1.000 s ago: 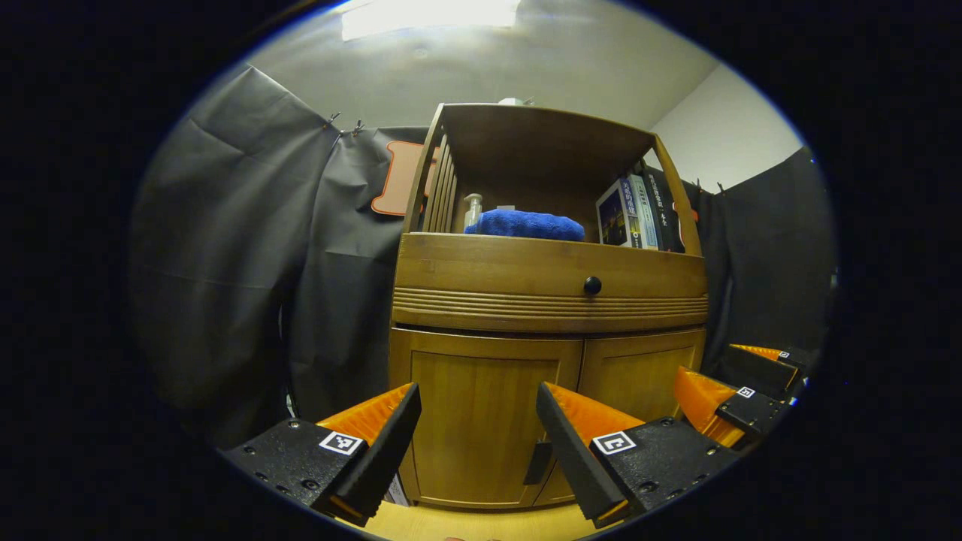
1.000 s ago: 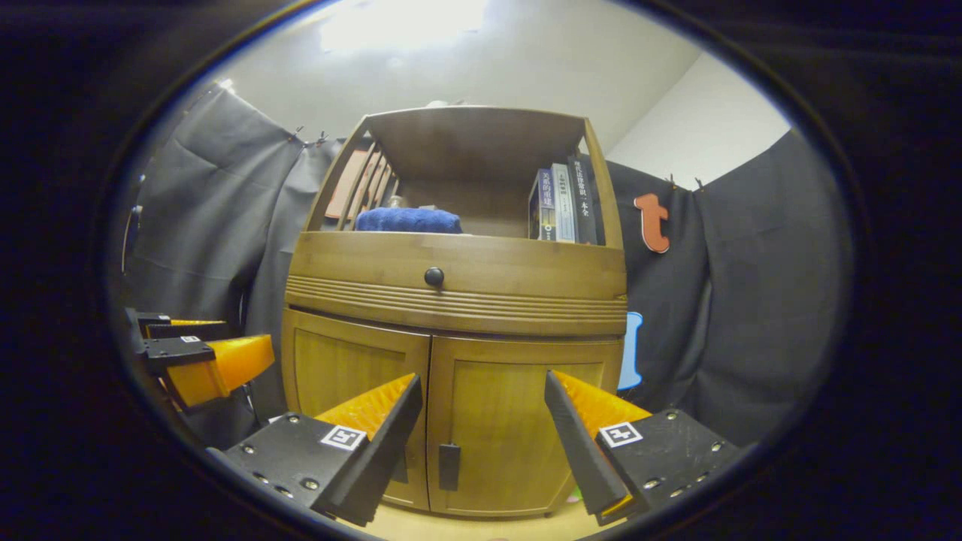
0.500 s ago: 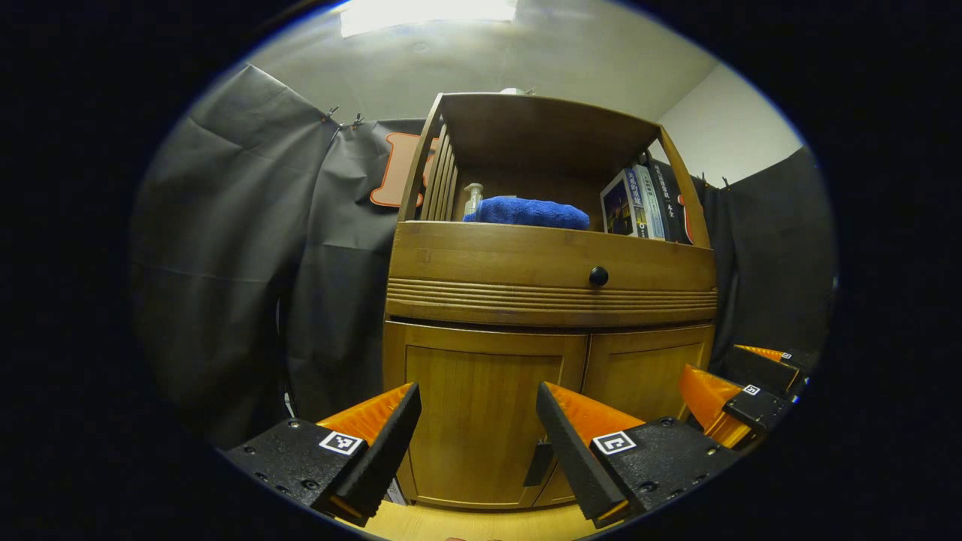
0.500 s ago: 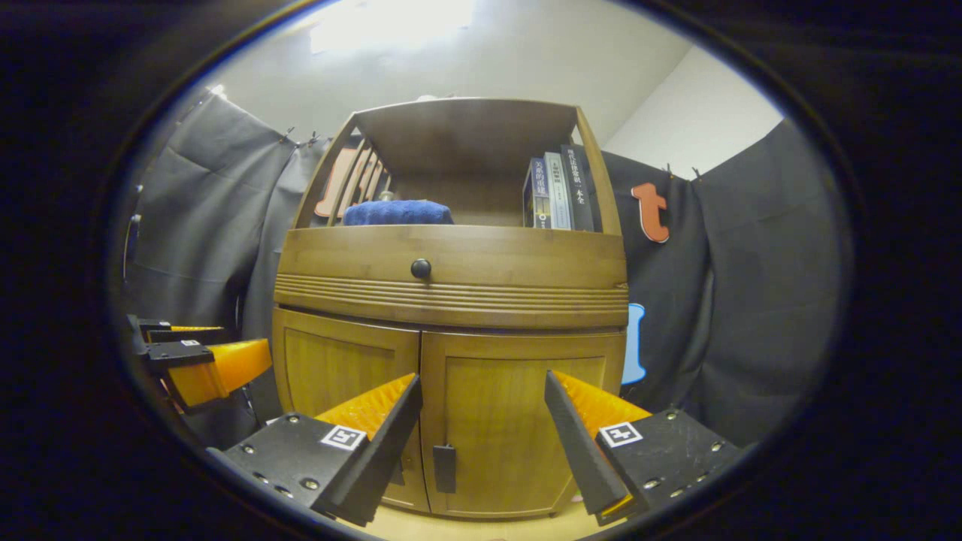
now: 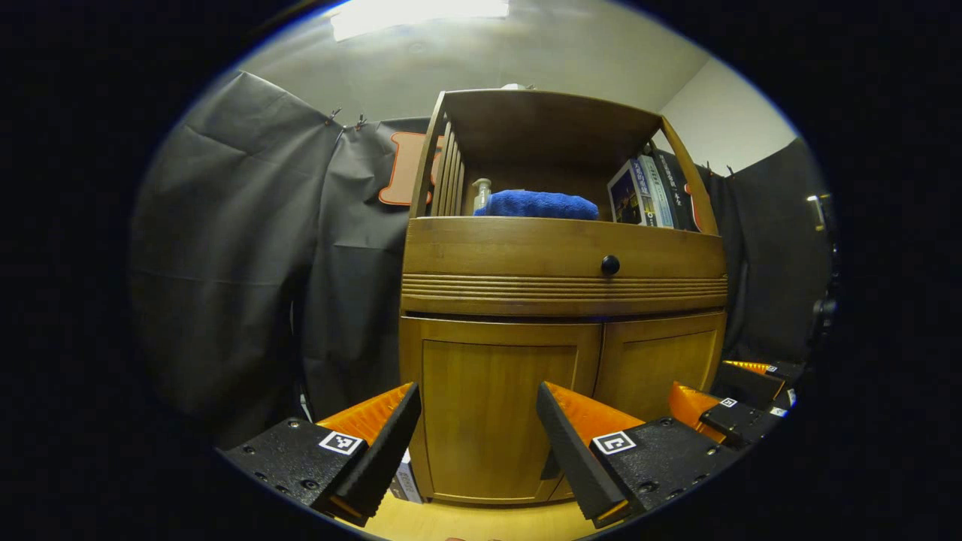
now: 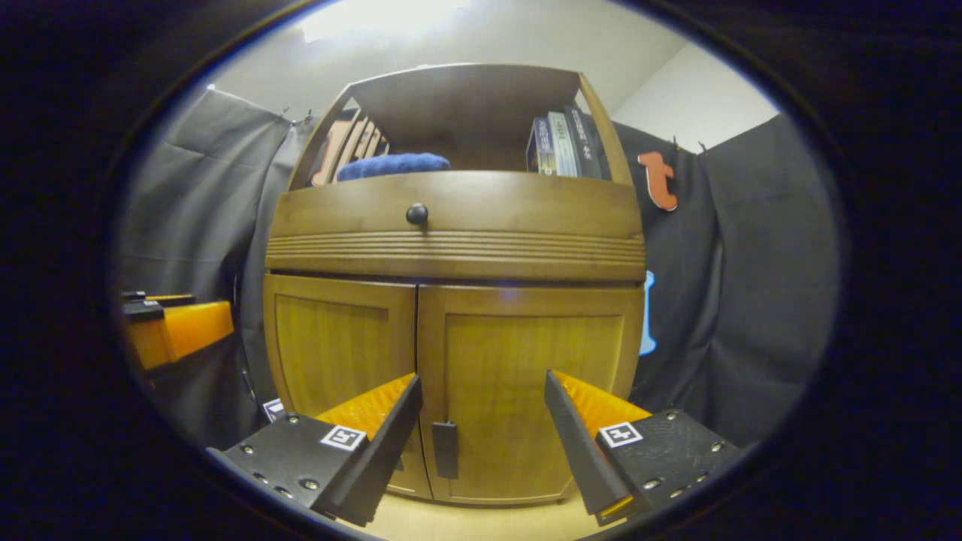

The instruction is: Open the right door of the double-door shoe cabinet with the right hand, and open the left door with the left hand.

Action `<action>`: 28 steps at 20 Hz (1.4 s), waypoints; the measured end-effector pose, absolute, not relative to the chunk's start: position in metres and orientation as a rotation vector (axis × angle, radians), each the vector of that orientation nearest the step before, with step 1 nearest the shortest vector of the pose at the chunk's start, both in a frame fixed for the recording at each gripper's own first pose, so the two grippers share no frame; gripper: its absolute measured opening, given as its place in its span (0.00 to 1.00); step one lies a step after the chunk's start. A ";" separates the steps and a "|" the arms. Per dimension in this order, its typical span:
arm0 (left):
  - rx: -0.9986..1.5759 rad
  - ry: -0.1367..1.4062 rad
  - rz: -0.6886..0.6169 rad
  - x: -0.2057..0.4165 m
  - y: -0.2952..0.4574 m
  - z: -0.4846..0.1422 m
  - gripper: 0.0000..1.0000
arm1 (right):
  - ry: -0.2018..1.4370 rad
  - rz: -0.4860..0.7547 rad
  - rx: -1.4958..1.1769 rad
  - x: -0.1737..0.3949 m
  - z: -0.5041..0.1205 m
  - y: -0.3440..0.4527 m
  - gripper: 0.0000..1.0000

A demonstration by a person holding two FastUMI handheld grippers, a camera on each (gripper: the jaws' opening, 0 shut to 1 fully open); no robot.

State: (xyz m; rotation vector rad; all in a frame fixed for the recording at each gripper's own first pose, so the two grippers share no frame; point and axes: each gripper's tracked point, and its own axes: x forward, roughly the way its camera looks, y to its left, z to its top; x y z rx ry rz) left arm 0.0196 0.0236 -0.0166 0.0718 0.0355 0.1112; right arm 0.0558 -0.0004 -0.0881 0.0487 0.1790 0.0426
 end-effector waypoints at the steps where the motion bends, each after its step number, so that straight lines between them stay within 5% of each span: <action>1: 0.085 0.037 0.128 0.018 0.029 -0.017 0.95 | 0.203 0.052 0.053 0.060 -0.099 0.004 0.97; 5: 0.123 0.044 0.205 0.008 0.056 -0.017 0.95 | 0.304 0.107 0.057 0.078 -0.140 0.028 0.92; 7: 0.133 0.046 0.250 0.003 0.071 -0.015 0.92 | 0.341 0.123 0.043 0.084 -0.156 0.038 0.84; 8: 0.138 0.046 0.275 0.000 0.079 -0.014 0.92 | 0.356 0.128 0.035 0.090 -0.165 0.041 0.72; 11: 0.150 0.049 0.345 -0.008 0.100 -0.014 0.92 | 0.400 0.126 0.014 0.100 -0.185 0.045 0.70; 12: 0.150 0.053 0.364 -0.010 0.105 -0.014 0.92 | 0.414 0.138 0.018 0.101 -0.190 0.049 0.55; 15: 0.143 0.064 0.408 -0.017 0.117 -0.017 0.92 | 0.446 0.132 0.010 0.106 -0.203 0.051 0.52; 17: 0.142 0.072 0.428 -0.021 0.122 -0.019 0.96 | 0.444 0.135 0.016 0.110 -0.205 0.054 0.31; 22: 0.136 0.079 0.441 -0.025 0.126 -0.020 0.92 | 0.465 0.119 0.038 0.115 -0.215 0.055 0.35; 28: 0.137 0.086 0.393 -0.026 0.114 -0.022 0.92 | 0.457 0.111 0.049 0.103 -0.211 0.052 0.25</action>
